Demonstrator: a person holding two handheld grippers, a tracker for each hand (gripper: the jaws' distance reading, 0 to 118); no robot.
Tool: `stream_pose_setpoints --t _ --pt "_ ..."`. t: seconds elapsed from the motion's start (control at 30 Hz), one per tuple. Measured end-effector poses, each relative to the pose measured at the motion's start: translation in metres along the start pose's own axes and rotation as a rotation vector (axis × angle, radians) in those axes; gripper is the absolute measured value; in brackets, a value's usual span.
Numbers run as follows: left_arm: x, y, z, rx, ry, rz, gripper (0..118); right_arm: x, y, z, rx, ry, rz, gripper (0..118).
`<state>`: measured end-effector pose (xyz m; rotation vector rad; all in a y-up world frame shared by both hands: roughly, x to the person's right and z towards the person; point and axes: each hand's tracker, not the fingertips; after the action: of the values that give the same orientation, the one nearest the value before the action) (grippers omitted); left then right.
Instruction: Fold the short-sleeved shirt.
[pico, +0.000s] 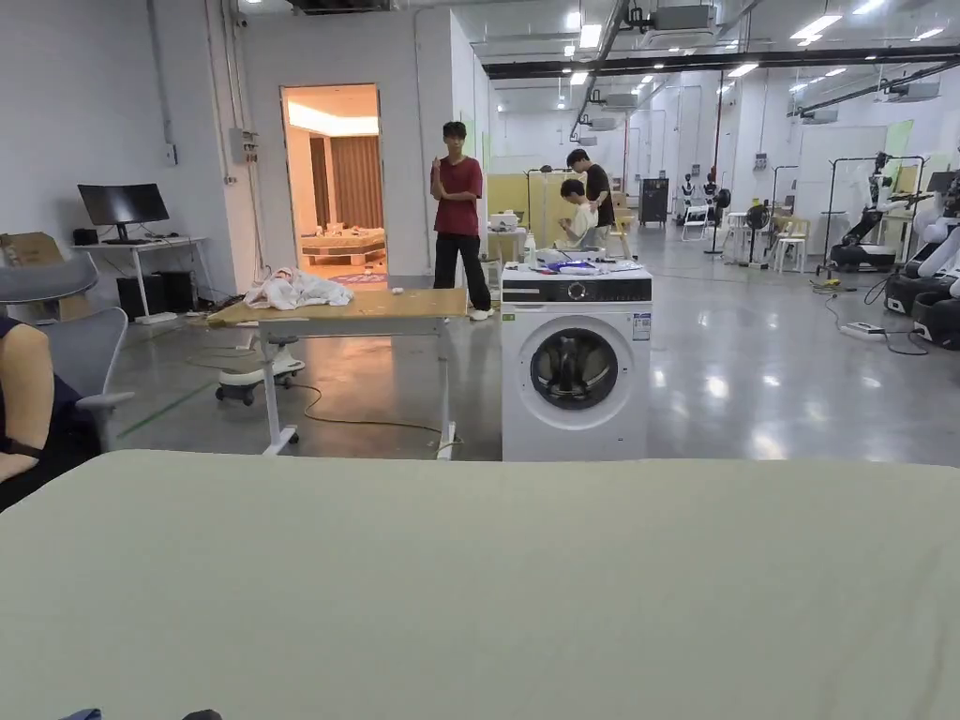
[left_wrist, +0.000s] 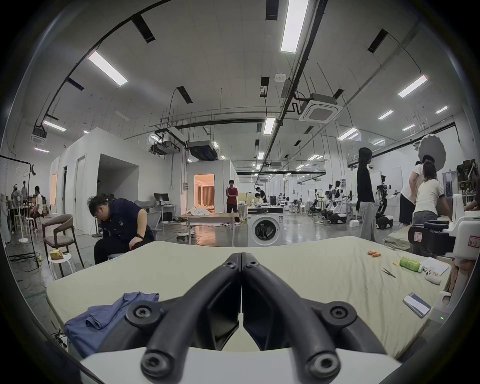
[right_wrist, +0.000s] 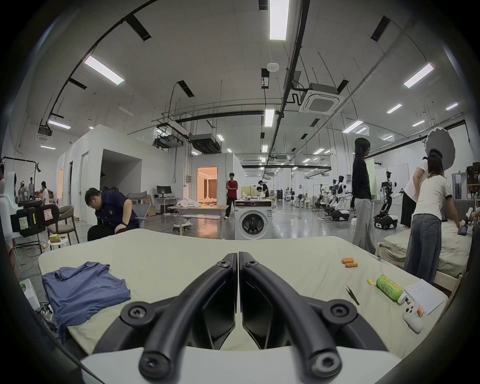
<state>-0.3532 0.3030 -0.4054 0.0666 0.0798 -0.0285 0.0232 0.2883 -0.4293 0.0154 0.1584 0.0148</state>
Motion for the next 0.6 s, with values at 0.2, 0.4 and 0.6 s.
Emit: stream_pose_setpoints --t 0.2,0.4,0.6 --pt "-0.0030 0.0004 0.0007 -0.008 0.011 0.000 0 0.0008 0.0003 0.0005 0.002 -0.003 -0.003 0" --pt "-0.0061 0.0023 0.0003 -0.007 0.021 0.005 0 0.0019 0.0030 0.0011 0.009 -0.009 -0.006 0" --pt "-0.0092 0.0037 0.0007 0.008 0.016 0.034 0 0.0022 0.0052 0.0012 0.010 -0.012 -0.003 0"
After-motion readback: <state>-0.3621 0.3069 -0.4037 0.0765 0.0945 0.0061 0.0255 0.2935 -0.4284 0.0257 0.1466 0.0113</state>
